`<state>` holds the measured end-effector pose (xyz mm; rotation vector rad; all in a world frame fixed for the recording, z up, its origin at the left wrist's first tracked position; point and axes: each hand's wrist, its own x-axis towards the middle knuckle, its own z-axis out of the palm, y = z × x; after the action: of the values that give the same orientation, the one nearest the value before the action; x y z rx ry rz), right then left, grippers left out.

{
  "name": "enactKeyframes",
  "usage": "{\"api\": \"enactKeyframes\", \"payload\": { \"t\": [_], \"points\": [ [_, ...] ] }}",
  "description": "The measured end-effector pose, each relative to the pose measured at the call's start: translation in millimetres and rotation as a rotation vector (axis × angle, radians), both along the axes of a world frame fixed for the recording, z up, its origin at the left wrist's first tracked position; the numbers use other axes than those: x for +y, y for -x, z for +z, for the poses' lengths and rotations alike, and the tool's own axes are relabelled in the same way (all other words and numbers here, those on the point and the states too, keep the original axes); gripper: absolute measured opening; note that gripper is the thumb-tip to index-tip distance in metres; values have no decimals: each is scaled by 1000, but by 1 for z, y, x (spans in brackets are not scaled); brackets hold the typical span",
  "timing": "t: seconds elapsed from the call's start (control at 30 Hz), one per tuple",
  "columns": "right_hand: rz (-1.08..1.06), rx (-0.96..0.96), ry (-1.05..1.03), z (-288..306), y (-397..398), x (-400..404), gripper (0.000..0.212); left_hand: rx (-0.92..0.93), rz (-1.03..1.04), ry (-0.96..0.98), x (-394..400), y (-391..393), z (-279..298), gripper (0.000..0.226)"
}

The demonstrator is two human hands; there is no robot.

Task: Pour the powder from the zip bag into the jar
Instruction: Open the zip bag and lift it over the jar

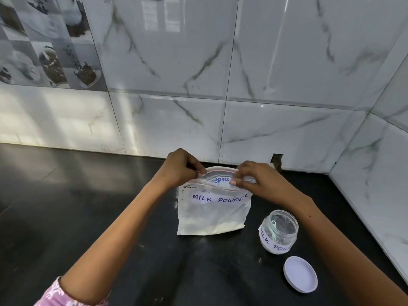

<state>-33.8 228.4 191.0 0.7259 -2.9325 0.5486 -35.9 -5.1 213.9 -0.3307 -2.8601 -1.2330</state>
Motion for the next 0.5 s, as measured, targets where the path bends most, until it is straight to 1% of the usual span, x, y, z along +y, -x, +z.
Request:
{"api": "enactKeyframes", "payload": {
  "t": [0.07,0.1,0.13,0.23,0.3,0.37,0.43,0.5],
  "points": [
    [1,-45,16,1,-2,3,53,4,17,1,-4,1,1,24],
    [-1,-54,21,2,-2,6,54,5,23,5,-6,1,1,24],
    [-4,-58,20,3,-2,10,50,8,29,12,-8,1,2,24],
    [-1,-4,46,5,1,23,25,58,77,98,-8,-1,3,28],
    [-13,52,88,3,3,26,15,183,109,263,-1,-4,1,29],
    [-28,71,147,2,4,22,11,368,31,390,16,-10,-3,26],
    [-29,81,201,0,5,18,9,488,-78,402,40,-17,-10,25],
    [-46,80,266,-2,4,15,9,531,-118,412,65,-19,-20,25]
  ]
}}
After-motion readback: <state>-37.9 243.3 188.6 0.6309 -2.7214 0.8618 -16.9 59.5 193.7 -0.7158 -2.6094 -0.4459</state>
